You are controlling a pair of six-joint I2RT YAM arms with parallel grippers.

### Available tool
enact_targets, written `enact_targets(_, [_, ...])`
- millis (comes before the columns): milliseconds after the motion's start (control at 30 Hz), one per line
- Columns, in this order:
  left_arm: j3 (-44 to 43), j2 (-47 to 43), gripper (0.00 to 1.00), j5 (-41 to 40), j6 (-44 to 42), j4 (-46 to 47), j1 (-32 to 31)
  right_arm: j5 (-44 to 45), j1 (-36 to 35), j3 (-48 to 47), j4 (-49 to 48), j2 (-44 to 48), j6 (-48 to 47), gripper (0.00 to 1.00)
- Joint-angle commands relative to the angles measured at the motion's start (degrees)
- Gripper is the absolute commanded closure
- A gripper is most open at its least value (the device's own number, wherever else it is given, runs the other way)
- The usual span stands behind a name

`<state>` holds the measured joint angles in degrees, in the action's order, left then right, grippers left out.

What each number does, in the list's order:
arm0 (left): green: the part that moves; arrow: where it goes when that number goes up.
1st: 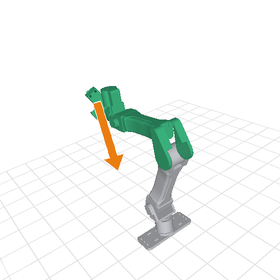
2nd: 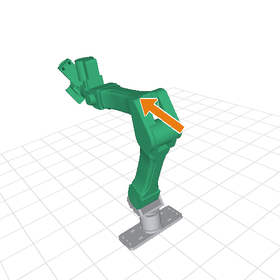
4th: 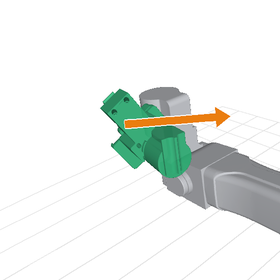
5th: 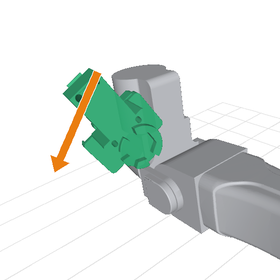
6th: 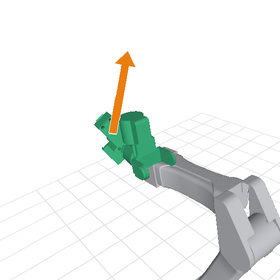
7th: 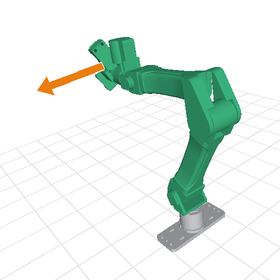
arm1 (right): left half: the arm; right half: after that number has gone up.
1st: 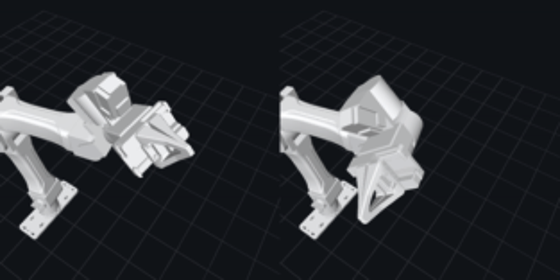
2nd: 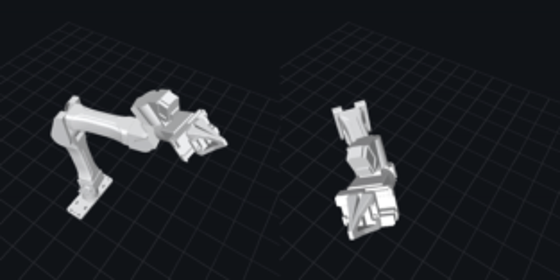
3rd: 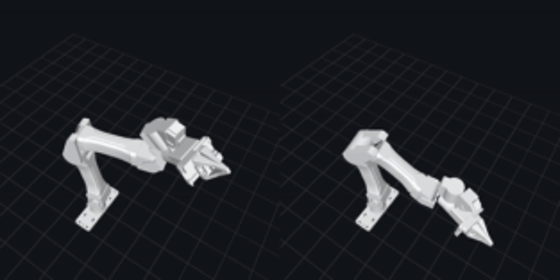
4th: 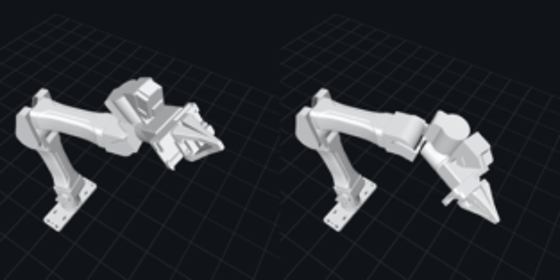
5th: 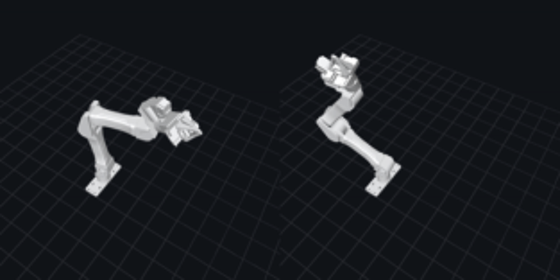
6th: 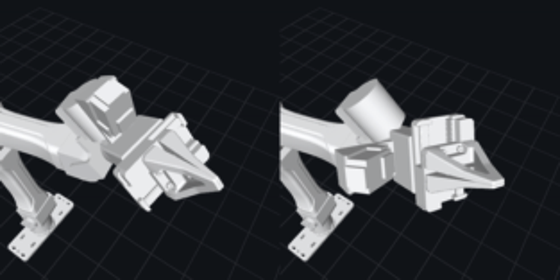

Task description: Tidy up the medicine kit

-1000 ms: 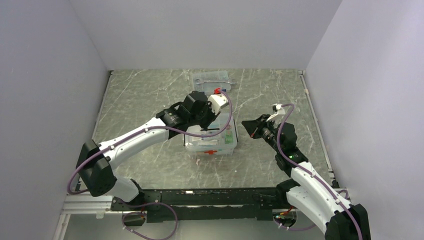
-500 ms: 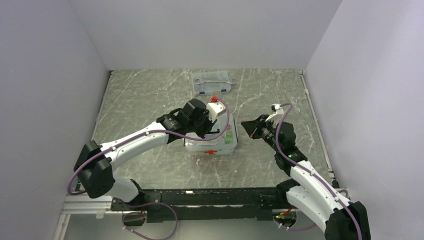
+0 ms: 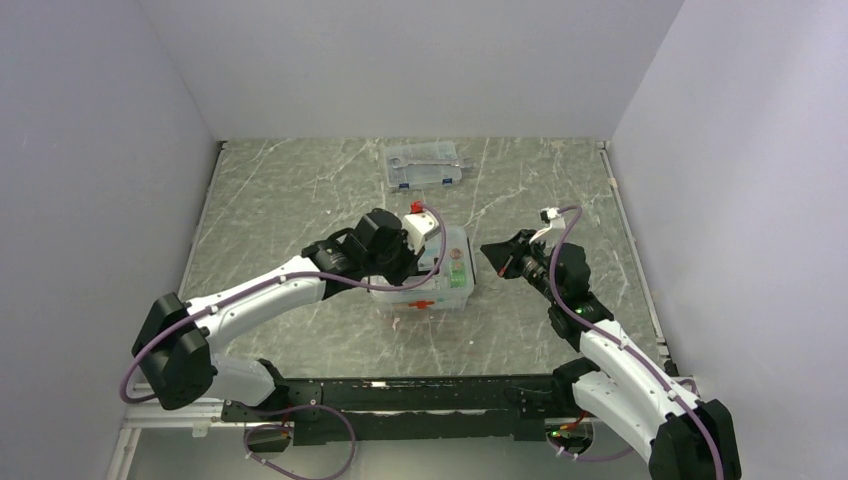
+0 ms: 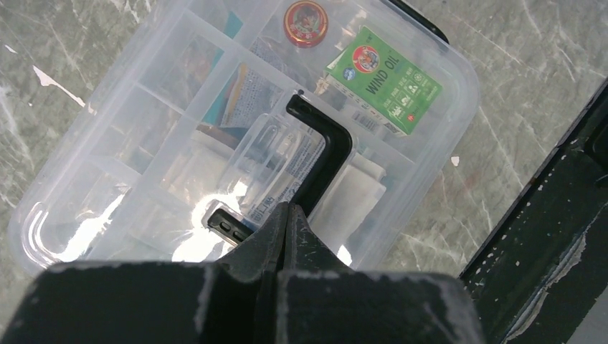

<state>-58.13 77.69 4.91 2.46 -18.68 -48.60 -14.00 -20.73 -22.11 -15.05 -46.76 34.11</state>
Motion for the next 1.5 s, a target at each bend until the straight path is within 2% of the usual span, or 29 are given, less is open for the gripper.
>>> enact_targets(0, [0.3,-3.0,1.00,1.6,1.9,-0.3,-0.8,-0.1,-0.1,-1.2,-1.9,-0.1,0.3,0.98])
enact_targets(167, [-1.9,-7.9,1.00,0.8,3.0,-3.1,-1.6,-0.2,-0.1,-2.0,-0.6,-0.8,0.0,0.98])
enact_targets(367, [1.5,-14.4,1.00,3.7,8.1,-5.0,-2.4,0.5,0.0,-2.4,0.0,-1.9,-0.1,0.98])
enact_targets(567, [10.4,-22.6,1.00,12.2,13.9,-3.5,-3.6,-0.1,-0.1,-4.1,0.5,-4.7,-0.3,0.98])
enact_targets(800, [21.0,-30.8,1.00,13.4,19.8,-2.0,-4.5,4.1,-0.1,-9.1,5.3,-10.1,-1.5,1.00])
enact_targets(900, [22.2,-30.4,1.00,11.7,19.9,-1.8,-4.6,5.2,-0.1,-10.8,6.8,-12.7,-0.8,1.00])
enact_targets(1067, [24.1,-23.3,1.00,10.9,19.2,4.9,-3.6,3.8,-0.1,-11.1,5.9,-15.5,1.2,1.00])
enact_targets(1200, [22.7,-18.1,1.00,10.5,18.7,8.1,-1.2,4.1,-0.2,-10.7,7.0,-14.4,0.8,1.00])
enact_targets(1467, [18.6,-12.0,1.00,8.3,17.3,7.3,5.5,5.5,-0.2,-9.3,9.3,-11.6,0.0,1.00])
